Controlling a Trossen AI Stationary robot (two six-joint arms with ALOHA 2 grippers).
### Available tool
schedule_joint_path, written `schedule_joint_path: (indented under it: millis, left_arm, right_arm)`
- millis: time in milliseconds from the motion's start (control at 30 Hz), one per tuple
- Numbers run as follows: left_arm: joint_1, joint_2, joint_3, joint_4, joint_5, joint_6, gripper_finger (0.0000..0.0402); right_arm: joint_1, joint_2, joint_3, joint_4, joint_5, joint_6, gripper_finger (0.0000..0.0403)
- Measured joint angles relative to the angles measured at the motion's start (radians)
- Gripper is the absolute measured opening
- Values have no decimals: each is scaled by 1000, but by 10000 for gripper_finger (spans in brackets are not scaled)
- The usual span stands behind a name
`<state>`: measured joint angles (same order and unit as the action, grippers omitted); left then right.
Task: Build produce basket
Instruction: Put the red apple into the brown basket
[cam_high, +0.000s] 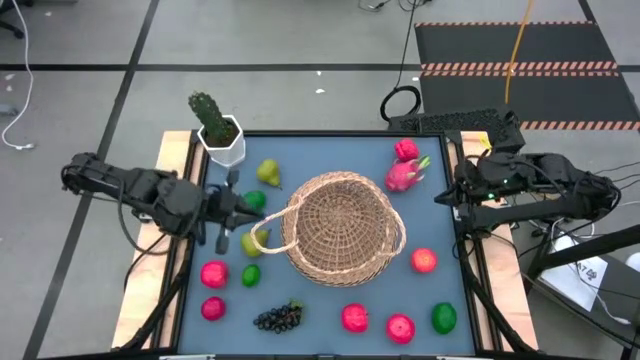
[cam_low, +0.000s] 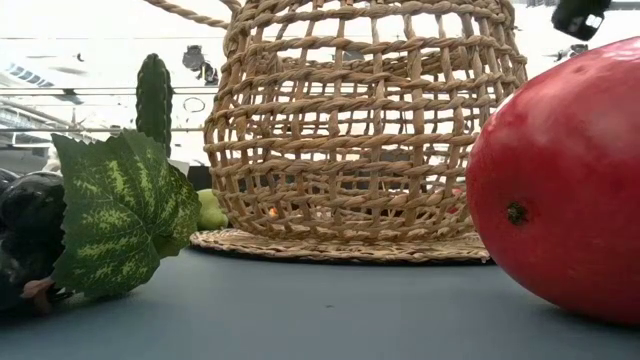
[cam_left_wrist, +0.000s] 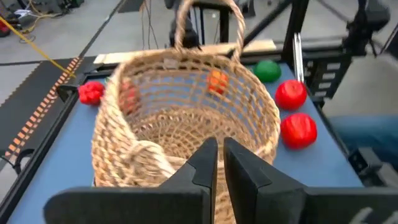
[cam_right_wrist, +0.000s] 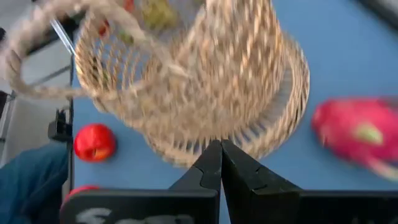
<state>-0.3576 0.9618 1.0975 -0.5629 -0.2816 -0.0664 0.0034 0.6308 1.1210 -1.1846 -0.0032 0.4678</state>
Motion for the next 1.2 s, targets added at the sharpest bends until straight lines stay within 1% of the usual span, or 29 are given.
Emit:
schedule_joint_path:
  millis: [100, 200, 300, 467, 600, 700, 833, 1033, 1100, 1200]
  left_arm:
    - [-69, 33, 0, -3, -93, -15, 30]
    - [-123, 59, 0, -17, -195, -34, 30]
    - [-152, 79, -1, -26, -243, -52, 30]
    - [-166, 107, -1, -42, -255, -68, 30]
    - [-179, 132, -1, -48, -286, -99, 31]
    - [-197, 147, -1, -48, -296, -102, 31]
    - [-206, 152, -1, -48, -296, -104, 31]
    - [-208, 152, -1, -46, -295, -128, 31]
    - [-207, 152, -1, -46, -296, -128, 31]
    - [-208, 152, -1, -40, -296, -128, 31]
  right_arm:
    - [44, 19, 0, -75, 0, 70, 0]
    - [100, 56, 0, -94, 0, 131, 0]
    - [172, 104, 0, -93, -1, 182, 0]
    - [316, 187, -6, -95, -1, 278, 0]
    - [442, 222, -60, -87, 0, 400, 0]
    - [528, 240, -121, -25, 0, 491, 0]
    - [621, 256, -205, 119, -28, 578, 0]
    - [686, 281, -327, 278, -27, 620, 6]
    - [692, 289, -364, 317, -33, 626, 18]
    - [693, 291, -411, 357, -79, 640, 49]
